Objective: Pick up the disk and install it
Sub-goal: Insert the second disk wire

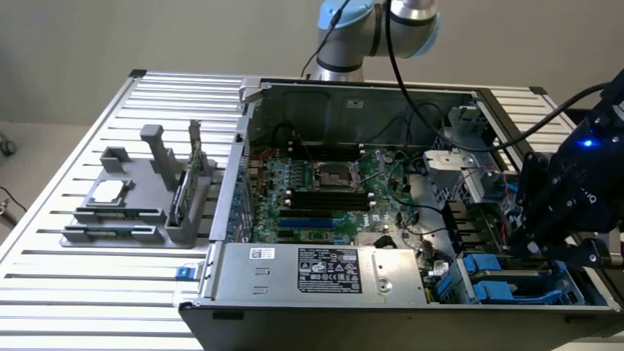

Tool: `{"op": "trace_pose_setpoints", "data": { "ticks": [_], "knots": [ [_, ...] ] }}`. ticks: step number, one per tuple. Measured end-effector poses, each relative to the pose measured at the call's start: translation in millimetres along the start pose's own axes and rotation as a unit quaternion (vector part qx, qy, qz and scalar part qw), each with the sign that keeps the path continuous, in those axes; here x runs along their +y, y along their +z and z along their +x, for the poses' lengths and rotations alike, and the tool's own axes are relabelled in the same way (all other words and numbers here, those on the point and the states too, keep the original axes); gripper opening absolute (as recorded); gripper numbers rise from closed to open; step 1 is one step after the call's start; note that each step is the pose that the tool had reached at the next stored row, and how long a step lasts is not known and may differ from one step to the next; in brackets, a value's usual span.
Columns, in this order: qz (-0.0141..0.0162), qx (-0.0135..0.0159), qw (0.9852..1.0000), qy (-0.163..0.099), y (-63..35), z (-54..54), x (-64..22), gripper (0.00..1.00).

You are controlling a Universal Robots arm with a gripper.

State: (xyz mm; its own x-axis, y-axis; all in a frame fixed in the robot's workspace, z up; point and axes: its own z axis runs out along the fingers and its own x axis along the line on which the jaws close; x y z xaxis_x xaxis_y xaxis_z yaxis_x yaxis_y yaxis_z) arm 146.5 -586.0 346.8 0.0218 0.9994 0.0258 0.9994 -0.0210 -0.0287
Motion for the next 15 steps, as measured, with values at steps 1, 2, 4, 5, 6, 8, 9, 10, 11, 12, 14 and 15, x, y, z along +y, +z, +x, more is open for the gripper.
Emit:
{"op": "trace_pose_setpoints", "data": {
  "ticks": [1, 2, 4, 5, 6, 8, 9, 10, 11, 12, 14, 15],
  "knots": [
    [0.0, 0.0001, 1.0, 0.0, 0.7, -0.1, 0.2, 0.17],
    [0.0, 0.0001, 1.0, 0.0, 1.4, -0.1, 0.4, 0.17],
    [0.0, 0.0002, 1.0, 0.0, 2.2, -0.2, 1.0, 0.17],
    [0.0, 0.0002, 1.0, 0.0, 2.6, -0.2, 1.3, 0.17],
    [0.0, 0.0004, 1.0, 0.0, 2.9, -0.2, 1.6, 0.17],
    [0.0, 0.0007, 1.0, 0.0, 3.4, -0.3, 2.0, 0.17],
    [0.0, 0.0009, 1.0, 0.0, 3.6, -0.4, 2.1, 0.17],
    [0.0, 0.0012, 1.0, 0.0, 3.8, -0.5, 2.3, 0.17],
    [0.0, 0.0013, 1.0, 0.0, 4.0, -0.6, 2.5, 0.17],
    [0.0, 0.0016, 1.0, 0.0, 4.2, -0.7, 2.7, 0.17],
    [0.0, 0.0023, 1.0, 0.0, 4.7, -1.0, 2.9, 0.17],
    [0.0, 0.0027, 1.0, 0.0, 5.0, -1.2, 2.9, 0.17]
  ]
}}
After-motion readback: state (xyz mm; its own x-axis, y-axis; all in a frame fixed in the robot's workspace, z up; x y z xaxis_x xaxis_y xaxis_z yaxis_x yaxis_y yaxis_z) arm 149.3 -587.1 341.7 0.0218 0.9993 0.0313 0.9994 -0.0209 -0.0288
